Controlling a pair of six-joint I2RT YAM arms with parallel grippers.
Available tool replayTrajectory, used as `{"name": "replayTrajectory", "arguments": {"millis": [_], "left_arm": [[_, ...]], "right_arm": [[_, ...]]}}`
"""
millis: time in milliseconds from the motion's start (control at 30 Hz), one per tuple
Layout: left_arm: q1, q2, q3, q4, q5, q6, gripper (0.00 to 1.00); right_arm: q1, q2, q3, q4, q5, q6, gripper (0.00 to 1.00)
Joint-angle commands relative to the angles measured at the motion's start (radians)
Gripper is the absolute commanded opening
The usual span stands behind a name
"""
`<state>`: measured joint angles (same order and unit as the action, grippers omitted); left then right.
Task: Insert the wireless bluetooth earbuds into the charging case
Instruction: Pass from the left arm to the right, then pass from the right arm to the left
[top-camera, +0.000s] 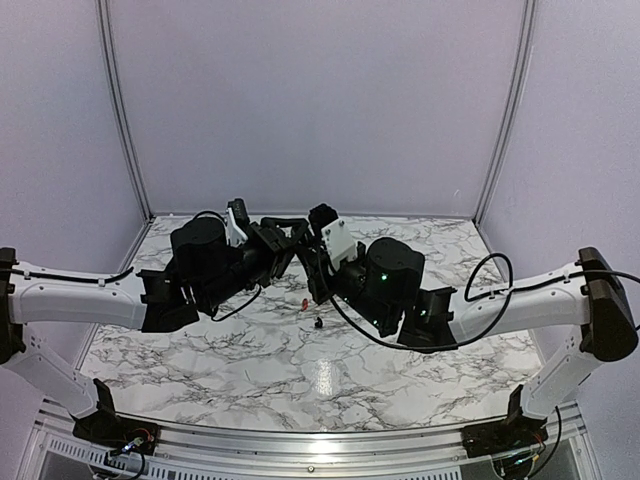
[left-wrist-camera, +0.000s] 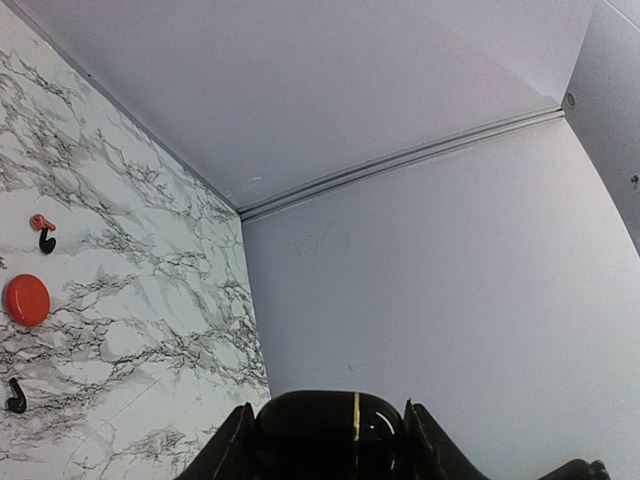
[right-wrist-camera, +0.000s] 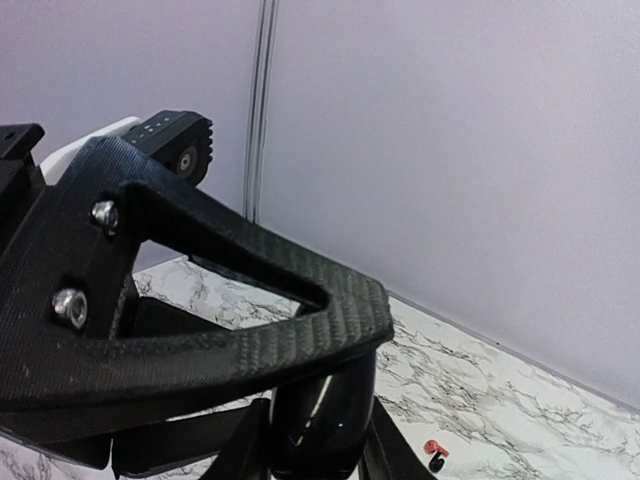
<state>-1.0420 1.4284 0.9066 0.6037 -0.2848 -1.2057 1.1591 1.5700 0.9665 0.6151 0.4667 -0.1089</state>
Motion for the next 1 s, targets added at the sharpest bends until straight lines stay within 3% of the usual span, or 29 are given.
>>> {"name": "replayTrajectory", "arguments": {"millis": [0, 100, 167, 267, 400, 500, 667, 867, 967], "left_arm": [[-0.007, 0.003, -0.013, 0.060, 0.006, -0.004, 0.45], [-0.007, 0.001, -0.019, 0.062, 0.007, -0.004, 0.52], [-0.007, -0.003, -0.022, 0.062, 0.009, 0.013, 0.67], [-0.007, -0.031, -0.029, 0.062, 0.028, 0.081, 0.98], [-0.006, -0.101, -0.060, 0.057, 0.034, 0.197, 0.99], [-0.002, -0.186, -0.092, 0.015, 0.039, 0.342, 0.99], [0.025, -0.298, -0.091, -0.139, 0.178, 0.691, 0.99], [0.025, -0.319, -0.079, -0.325, 0.475, 0.984, 0.98], [0.015, -0.276, -0.090, -0.335, 0.645, 1.053, 0.88]], "right_arm": [[0.002, -0.012, 0.018, 0.033, 0.044, -0.022, 0.23], [0.002, -0.029, 0.003, 0.041, 0.022, -0.035, 0.14], [0.001, -0.044, -0.009, 0.043, 0.000, -0.048, 0.13], [0.002, -0.078, -0.025, 0.025, -0.034, -0.056, 0.10], [-0.010, -0.142, -0.042, -0.057, -0.085, -0.028, 0.08], [-0.049, -0.212, -0.074, -0.141, -0.226, 0.025, 0.08], [-0.138, -0.342, -0.140, -0.294, -0.540, 0.099, 0.09], [-0.157, -0.455, -0.128, -0.491, -0.819, 0.076, 0.10], [-0.157, -0.458, -0.101, -0.588, -0.923, 0.056, 0.10]]}}
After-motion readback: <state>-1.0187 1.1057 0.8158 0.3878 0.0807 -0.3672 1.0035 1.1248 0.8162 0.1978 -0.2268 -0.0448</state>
